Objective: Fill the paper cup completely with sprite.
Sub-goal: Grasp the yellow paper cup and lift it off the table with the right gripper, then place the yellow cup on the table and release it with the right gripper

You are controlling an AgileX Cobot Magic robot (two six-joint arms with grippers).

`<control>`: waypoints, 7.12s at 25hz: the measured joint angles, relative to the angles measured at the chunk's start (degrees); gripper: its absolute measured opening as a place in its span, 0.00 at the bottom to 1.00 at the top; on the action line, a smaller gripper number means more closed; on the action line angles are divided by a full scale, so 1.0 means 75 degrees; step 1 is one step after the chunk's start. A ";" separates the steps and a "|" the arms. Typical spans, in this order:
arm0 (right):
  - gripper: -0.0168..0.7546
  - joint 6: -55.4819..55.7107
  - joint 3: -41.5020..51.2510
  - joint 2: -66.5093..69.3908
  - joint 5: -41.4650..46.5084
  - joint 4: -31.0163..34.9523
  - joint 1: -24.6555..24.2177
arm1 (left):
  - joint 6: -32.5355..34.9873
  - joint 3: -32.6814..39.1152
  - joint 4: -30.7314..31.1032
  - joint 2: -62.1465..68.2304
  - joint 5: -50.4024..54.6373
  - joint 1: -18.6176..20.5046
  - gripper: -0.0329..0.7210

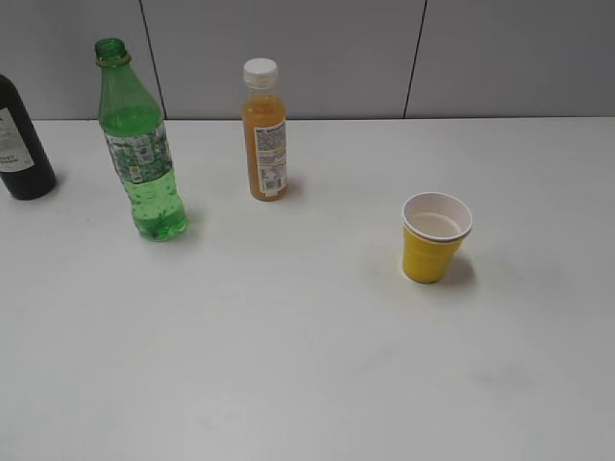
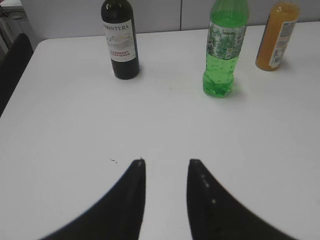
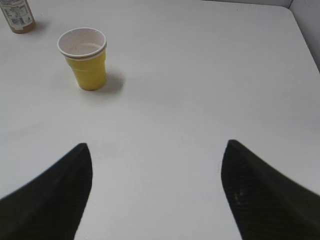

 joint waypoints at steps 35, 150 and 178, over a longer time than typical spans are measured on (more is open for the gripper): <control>0.86 -0.0320 -0.0184 0.5736 -0.7024 0.0418 0.0172 | 0.0000 0.0000 0.0000 0.0000 0.0000 0.0000 0.35; 0.62 0.1073 -0.1101 1.7195 -1.6769 -0.0863 0.2270 | 0.0000 0.0000 0.0000 0.0000 0.0000 0.0000 0.35; 0.62 0.1531 -0.2618 1.6415 -1.6539 -0.6608 0.2270 | 0.0000 0.0000 0.0000 0.0000 0.0000 0.0000 0.35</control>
